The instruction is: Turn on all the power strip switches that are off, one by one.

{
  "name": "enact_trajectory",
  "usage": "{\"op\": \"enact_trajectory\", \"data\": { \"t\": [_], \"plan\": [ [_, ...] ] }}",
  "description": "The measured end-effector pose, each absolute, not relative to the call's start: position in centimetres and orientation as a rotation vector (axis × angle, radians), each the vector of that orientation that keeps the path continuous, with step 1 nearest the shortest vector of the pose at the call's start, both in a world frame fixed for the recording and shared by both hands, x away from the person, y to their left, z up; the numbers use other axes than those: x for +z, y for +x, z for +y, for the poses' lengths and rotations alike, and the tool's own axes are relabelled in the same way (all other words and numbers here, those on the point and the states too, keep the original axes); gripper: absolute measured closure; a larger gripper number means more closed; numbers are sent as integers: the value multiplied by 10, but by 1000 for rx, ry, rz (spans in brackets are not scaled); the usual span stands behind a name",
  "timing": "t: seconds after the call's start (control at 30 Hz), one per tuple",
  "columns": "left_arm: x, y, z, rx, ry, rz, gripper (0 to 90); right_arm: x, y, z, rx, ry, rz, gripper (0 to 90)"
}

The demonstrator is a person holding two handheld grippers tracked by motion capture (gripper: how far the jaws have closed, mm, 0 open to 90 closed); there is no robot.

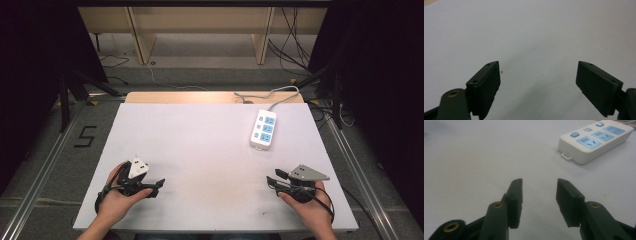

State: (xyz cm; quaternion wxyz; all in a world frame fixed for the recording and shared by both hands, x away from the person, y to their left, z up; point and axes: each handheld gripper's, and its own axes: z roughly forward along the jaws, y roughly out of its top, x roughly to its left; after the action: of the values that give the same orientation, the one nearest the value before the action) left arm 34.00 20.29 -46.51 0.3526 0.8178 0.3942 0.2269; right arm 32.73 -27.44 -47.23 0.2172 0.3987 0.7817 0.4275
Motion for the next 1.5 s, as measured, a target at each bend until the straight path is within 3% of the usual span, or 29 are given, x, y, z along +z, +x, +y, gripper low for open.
{"op": "enact_trajectory", "data": {
  "t": [0.17,0.2,0.27,0.3,1.5],
  "plan": [
    [-465,341,202,591,2119,1008,202,-473,326,-275,1149,1102,2170,685],
    [-466,341,202,590,2123,1006,202,-473,326,-275,1137,1101,2173,773],
    [-466,341,203,581,2108,1014,204,-472,325,-274,1122,1094,2177,825],
    [-466,341,204,579,2105,1020,205,-468,326,-273,1087,1080,2167,900],
    [-465,339,214,567,2031,1104,198,-428,428,-251,894,1210,2244,900]
  ]
}}
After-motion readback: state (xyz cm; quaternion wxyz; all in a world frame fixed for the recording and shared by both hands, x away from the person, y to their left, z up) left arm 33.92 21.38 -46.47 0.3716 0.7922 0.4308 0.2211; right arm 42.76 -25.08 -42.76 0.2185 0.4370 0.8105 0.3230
